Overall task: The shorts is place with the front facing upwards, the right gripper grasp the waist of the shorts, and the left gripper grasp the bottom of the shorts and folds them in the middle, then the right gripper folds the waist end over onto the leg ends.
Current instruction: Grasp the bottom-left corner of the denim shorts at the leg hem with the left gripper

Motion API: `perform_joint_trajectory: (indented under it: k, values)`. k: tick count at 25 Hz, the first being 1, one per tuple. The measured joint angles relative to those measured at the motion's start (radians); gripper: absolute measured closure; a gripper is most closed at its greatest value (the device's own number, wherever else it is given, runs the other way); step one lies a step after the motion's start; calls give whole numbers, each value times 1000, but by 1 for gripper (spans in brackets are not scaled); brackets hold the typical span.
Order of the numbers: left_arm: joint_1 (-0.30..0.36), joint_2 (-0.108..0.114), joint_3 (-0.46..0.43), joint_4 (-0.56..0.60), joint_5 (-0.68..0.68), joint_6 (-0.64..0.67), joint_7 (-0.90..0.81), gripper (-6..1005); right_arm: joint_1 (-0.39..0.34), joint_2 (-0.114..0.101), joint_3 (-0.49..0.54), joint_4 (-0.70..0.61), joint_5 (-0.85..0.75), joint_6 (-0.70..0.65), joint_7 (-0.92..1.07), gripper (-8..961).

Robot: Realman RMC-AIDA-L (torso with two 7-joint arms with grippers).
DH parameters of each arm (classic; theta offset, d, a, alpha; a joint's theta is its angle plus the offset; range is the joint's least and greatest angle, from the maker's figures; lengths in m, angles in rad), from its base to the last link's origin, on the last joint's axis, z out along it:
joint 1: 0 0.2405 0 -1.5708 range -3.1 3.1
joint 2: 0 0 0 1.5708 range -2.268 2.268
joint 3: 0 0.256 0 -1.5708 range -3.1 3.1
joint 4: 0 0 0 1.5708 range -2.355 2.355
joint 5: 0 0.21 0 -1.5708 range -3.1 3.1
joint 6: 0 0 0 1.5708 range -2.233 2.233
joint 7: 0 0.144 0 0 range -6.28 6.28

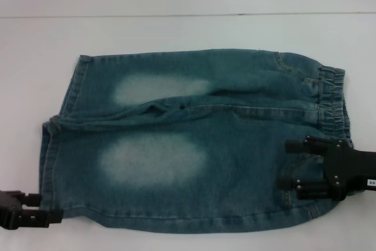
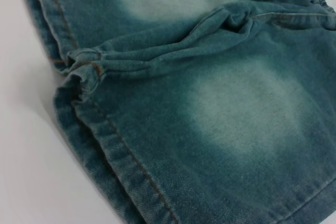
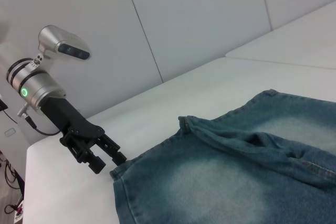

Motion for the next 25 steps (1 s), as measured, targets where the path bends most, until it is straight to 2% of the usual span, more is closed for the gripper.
perform_joint_trajectory:
  k: [16,25]
  values:
    - [-10,3,-5,2,-1,20,-10,140,-1,0,0,0,0,12,0,7]
    - [-9,11,-7,60,0,43,-71,139,-1,-1,-1,-5,0,12,0,7]
